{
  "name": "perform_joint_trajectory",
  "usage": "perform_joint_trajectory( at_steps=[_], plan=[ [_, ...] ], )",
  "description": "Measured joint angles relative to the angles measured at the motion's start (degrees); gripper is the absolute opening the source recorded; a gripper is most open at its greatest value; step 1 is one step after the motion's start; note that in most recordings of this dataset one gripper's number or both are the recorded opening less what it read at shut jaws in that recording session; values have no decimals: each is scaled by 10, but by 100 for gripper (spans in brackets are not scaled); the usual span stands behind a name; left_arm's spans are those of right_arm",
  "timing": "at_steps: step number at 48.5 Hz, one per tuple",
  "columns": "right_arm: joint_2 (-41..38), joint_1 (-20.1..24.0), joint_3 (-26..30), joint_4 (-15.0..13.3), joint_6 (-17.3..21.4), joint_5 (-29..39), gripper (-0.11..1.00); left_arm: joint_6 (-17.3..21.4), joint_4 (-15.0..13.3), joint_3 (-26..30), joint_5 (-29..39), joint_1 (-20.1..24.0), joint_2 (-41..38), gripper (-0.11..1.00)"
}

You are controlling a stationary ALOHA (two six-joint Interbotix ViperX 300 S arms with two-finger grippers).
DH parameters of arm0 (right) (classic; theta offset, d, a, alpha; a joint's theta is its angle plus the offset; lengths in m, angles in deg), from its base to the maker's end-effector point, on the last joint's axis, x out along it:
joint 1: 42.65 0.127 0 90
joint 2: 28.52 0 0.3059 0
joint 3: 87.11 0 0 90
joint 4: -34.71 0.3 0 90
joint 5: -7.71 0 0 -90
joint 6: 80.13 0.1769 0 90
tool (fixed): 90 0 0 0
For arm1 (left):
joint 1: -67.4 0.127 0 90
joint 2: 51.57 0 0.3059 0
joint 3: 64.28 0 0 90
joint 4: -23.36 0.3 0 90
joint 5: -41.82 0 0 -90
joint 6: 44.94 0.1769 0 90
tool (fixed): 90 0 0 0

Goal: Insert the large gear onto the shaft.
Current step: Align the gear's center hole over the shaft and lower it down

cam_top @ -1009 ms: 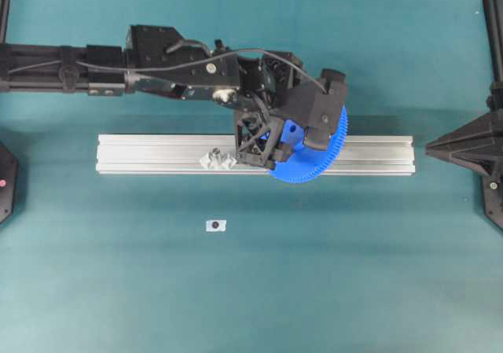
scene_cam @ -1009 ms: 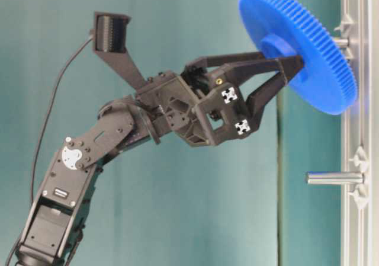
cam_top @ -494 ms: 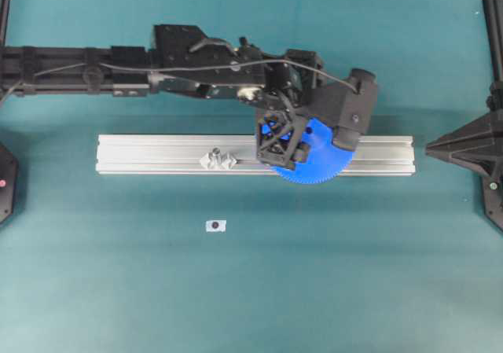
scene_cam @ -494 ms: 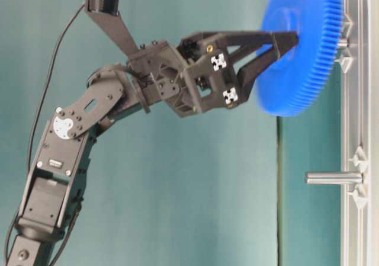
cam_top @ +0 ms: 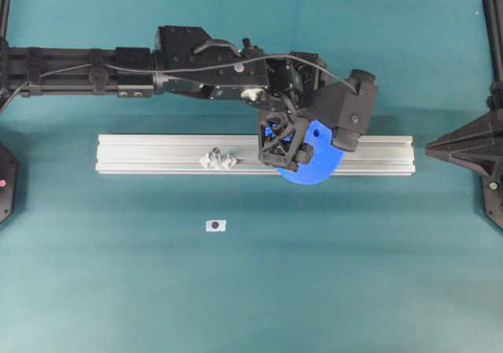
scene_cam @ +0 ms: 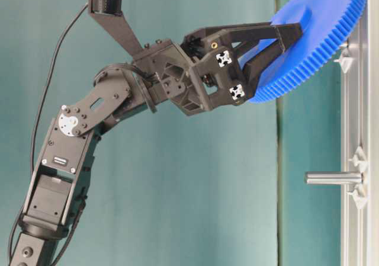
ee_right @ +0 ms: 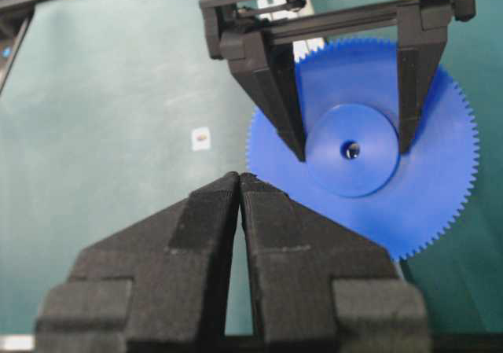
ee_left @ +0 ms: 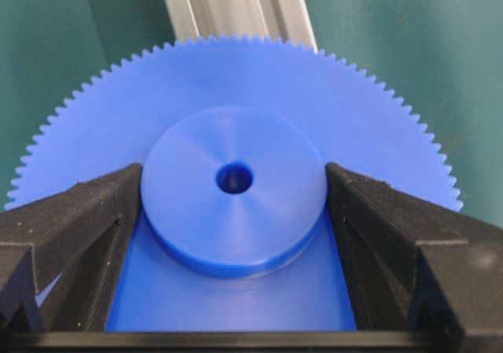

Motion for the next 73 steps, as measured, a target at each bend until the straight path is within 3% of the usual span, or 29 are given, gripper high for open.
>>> perform_joint_trajectory(
  at_steps=[54,73],
  plan=[
    [0,1,0,0,0,0,14,-2,1,-8,41,4,14,90],
    [0,1,0,1,0,0,14,-1,1,20,47,7,7,90]
  ],
)
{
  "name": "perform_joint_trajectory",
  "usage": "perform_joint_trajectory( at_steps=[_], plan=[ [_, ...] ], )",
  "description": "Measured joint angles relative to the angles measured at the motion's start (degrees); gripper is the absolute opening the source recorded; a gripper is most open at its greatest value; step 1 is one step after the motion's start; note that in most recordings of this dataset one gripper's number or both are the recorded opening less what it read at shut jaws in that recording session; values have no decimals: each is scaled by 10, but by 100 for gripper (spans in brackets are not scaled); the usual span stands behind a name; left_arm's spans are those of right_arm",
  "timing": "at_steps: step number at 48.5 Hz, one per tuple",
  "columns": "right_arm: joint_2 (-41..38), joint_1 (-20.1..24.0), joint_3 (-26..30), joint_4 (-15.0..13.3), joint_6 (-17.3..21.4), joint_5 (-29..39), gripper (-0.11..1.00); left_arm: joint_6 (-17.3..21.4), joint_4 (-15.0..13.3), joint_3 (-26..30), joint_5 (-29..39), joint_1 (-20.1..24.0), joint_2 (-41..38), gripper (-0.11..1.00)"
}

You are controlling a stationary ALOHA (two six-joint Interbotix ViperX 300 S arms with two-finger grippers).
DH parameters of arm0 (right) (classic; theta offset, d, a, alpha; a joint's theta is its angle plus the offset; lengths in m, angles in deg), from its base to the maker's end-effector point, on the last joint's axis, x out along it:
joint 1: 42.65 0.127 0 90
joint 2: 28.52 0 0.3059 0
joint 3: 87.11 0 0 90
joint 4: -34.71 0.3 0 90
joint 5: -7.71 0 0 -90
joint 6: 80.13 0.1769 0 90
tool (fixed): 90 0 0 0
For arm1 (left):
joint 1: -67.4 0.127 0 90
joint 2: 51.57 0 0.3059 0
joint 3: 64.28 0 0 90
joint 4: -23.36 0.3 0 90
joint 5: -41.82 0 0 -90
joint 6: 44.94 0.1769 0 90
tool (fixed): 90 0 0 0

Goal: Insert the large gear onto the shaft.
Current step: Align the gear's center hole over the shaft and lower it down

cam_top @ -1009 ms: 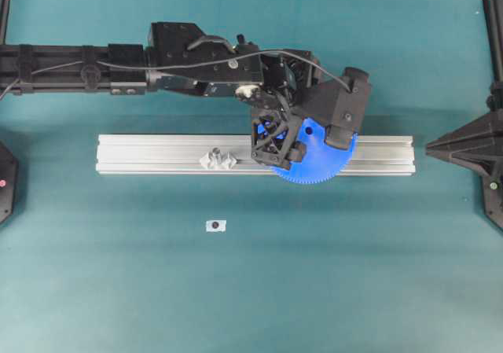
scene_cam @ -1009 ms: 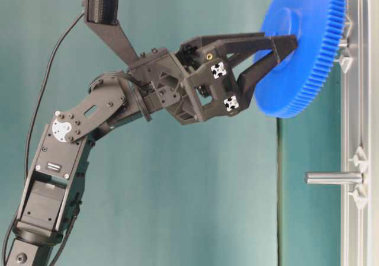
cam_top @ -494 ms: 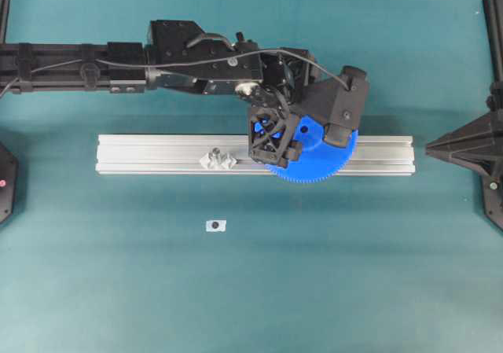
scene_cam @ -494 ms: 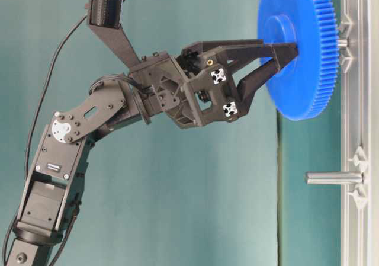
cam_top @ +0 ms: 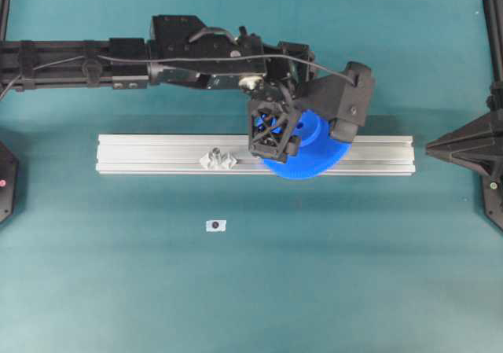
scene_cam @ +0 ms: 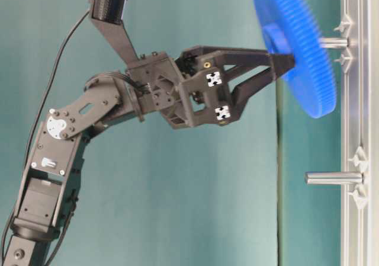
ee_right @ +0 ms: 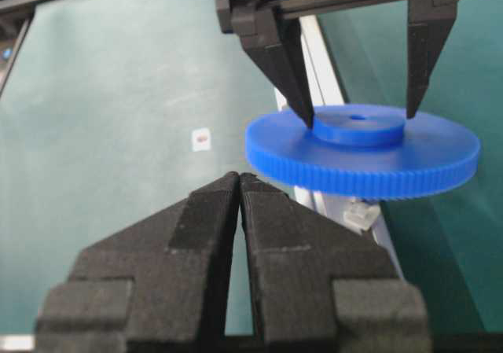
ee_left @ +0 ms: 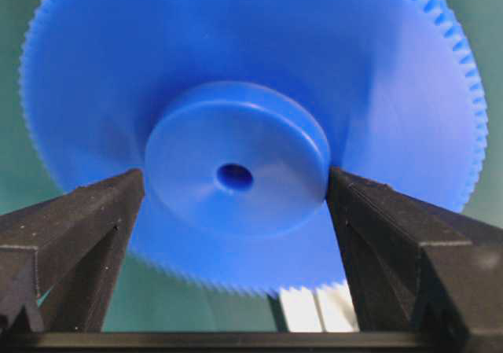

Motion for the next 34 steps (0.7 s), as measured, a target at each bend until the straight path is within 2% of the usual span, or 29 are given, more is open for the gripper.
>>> perform_joint_trajectory(
  at_steps=[14,34],
  plan=[
    [0,0,1,-1,0,0,14,-4,-1,21,3,-1,-10,90],
    [0,0,0,0,0,-1,14,-4,-1,23,4,-3,-14,90]
  ],
)
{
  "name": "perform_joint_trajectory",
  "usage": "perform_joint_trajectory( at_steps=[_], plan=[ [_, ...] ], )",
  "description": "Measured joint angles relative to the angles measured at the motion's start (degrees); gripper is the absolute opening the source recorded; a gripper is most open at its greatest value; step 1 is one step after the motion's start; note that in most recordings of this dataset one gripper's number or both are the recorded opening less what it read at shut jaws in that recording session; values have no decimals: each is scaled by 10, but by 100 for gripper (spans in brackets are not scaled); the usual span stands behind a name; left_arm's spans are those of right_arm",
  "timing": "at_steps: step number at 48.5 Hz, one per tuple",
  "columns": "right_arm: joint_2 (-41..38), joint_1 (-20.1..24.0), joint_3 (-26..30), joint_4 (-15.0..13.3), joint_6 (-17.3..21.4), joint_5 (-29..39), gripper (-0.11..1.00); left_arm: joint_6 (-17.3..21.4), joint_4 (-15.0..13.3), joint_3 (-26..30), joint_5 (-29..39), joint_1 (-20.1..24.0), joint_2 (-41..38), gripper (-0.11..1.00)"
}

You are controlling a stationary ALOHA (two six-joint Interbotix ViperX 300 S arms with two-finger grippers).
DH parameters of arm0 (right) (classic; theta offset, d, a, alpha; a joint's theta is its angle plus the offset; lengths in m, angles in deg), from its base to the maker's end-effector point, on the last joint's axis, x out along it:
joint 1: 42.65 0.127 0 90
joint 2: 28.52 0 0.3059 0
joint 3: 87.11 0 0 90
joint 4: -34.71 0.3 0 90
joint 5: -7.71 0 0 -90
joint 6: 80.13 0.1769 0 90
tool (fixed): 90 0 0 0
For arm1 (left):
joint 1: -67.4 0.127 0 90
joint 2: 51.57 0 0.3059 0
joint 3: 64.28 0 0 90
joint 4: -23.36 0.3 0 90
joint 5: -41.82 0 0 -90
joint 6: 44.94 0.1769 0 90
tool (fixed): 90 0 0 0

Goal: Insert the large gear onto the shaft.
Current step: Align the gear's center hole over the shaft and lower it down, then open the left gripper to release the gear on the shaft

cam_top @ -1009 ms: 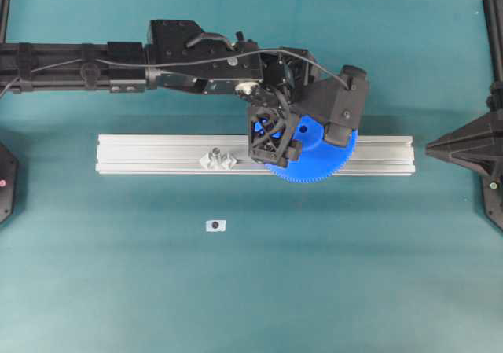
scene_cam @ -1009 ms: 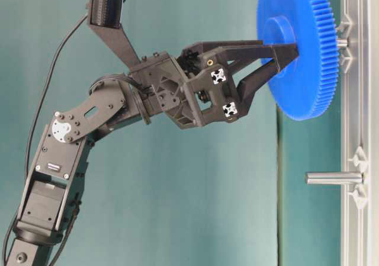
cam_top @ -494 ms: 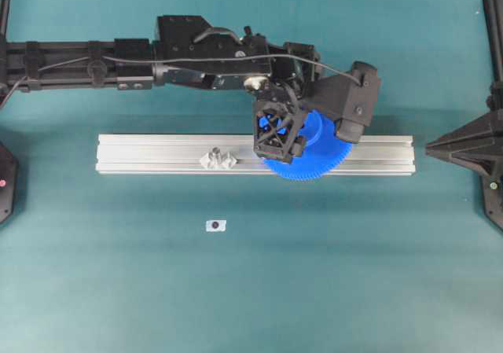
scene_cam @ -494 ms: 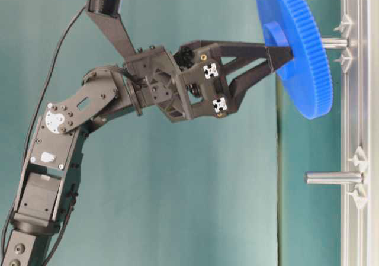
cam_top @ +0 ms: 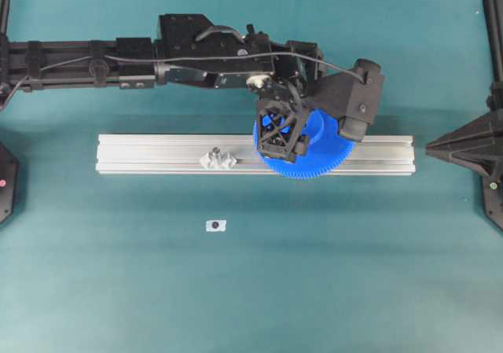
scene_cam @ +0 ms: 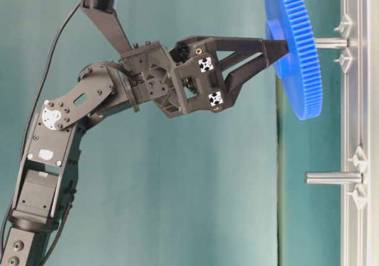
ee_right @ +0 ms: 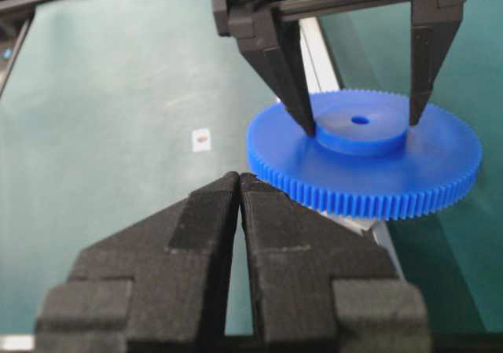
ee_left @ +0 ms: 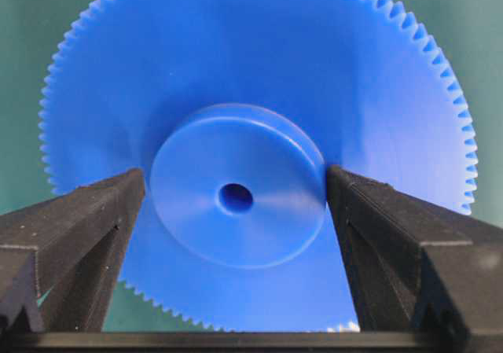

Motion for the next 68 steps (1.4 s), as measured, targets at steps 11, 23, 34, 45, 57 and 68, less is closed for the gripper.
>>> perform_joint_trajectory(
  at_steps=[11,23,34,45,57,68],
  plan=[
    [0,-1,0,0,0,0,14,-1,0,4,0,-4,-8,90],
    [0,0,1,0,0,-1,14,1,0,11,0,-4,-11,90],
    [1,0,0,0,0,-1,14,1,0,50,0,-4,-33,90],
    [3,0,0,0,0,0,14,0,1,58,23,-4,-37,90],
    [4,-1,0,0,0,-1,14,0,1,56,33,-6,-37,90],
    [4,-1,0,0,0,-1,14,1,1,69,6,-11,-32,90]
  ],
)
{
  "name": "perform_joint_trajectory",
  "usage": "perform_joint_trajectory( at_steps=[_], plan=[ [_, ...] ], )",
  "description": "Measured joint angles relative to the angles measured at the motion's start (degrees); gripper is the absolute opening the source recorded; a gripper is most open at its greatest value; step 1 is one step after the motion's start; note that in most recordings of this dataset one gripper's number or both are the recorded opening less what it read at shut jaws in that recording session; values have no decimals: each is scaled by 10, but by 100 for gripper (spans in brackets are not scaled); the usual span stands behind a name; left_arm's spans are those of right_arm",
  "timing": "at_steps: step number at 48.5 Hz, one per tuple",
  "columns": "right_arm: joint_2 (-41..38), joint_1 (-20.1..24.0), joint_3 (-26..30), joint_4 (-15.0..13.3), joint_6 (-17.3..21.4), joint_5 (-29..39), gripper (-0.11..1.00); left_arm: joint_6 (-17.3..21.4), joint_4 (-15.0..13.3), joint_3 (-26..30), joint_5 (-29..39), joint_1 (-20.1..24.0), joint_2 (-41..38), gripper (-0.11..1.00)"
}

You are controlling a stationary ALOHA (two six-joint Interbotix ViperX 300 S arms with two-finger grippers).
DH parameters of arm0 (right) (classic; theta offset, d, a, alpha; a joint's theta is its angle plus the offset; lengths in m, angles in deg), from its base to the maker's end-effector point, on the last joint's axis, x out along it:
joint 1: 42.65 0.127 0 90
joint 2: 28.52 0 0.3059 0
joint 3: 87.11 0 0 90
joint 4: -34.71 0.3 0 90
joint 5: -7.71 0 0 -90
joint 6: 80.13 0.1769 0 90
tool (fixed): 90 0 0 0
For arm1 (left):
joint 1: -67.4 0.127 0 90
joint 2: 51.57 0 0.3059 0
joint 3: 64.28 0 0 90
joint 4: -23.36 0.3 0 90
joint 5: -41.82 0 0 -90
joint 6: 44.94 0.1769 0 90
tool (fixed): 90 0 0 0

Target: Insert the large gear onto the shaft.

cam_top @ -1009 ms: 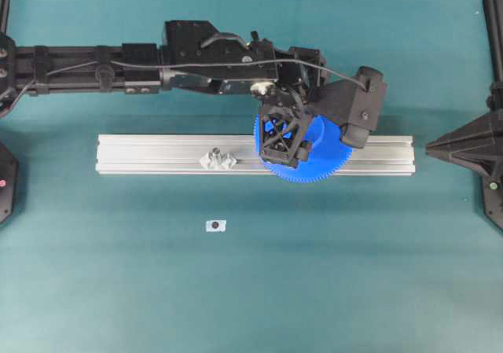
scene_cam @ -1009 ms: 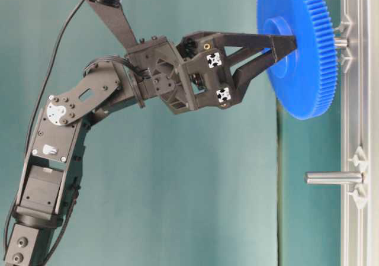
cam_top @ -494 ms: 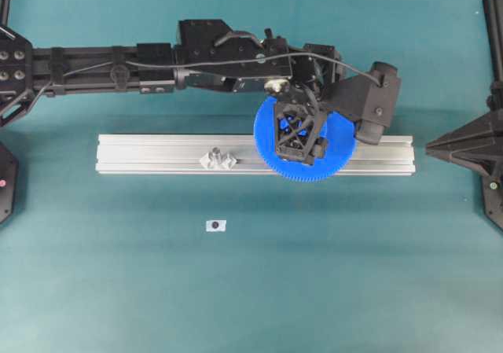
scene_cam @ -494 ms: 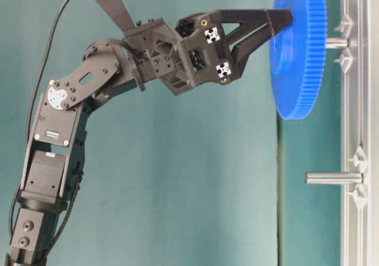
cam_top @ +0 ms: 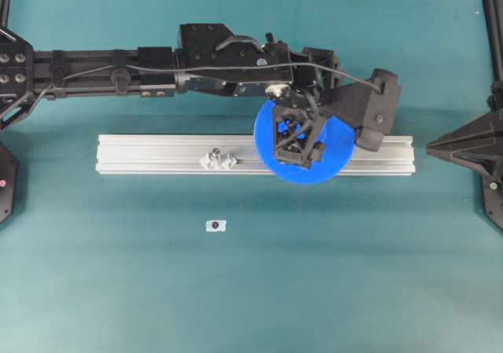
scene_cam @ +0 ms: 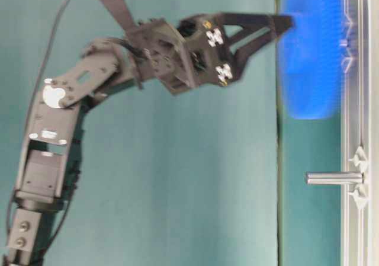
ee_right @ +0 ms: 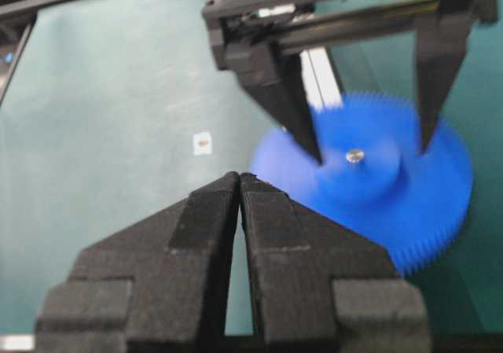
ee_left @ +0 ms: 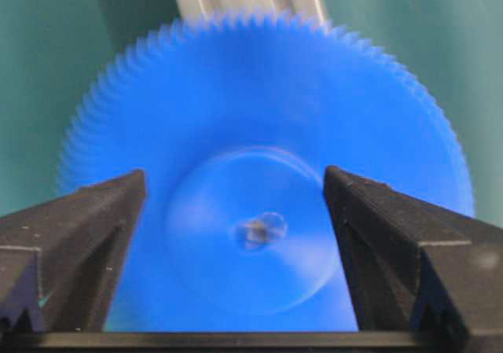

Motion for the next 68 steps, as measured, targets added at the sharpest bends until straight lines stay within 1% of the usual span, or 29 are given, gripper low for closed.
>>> perform_joint_trajectory(
  at_steps=[10,17,21,24,29,36,41,45,49,54,57,63,68],
  plan=[
    [4,1,0,0,0,0,14,-4,-1,6,-5,1,16,90],
    [8,1,0,0,0,0,14,-19,0,6,-10,-1,22,90],
    [11,1,0,0,0,1,14,-28,-1,4,-24,-2,39,90],
    [13,1,0,0,0,1,14,-34,-1,-3,-40,-2,57,90],
    [18,1,0,0,0,2,14,-42,-1,-30,-67,-3,94,90],
    [21,1,0,-1,0,3,14,-65,-1,-105,-106,-3,155,90],
    [23,1,0,0,0,4,14,-100,-1,-175,-141,-3,203,89],
    [23,1,0,0,0,6,14,-129,-1,-241,-188,-3,252,89],
    [23,1,0,0,0,8,14,-147,-1,-308,-243,-4,306,89],
    [24,1,1,0,0,9,14,-158,-1,-391,-302,-4,370,89],
    [25,1,0,0,0,11,14,-156,-1,-431,-325,-5,400,89],
    [28,1,0,0,0,22,14,-158,-1,-492,-347,-13,448,89],
    [33,1,0,0,0,39,14,-158,-1,-532,-356,-21,480,89]
  ],
)
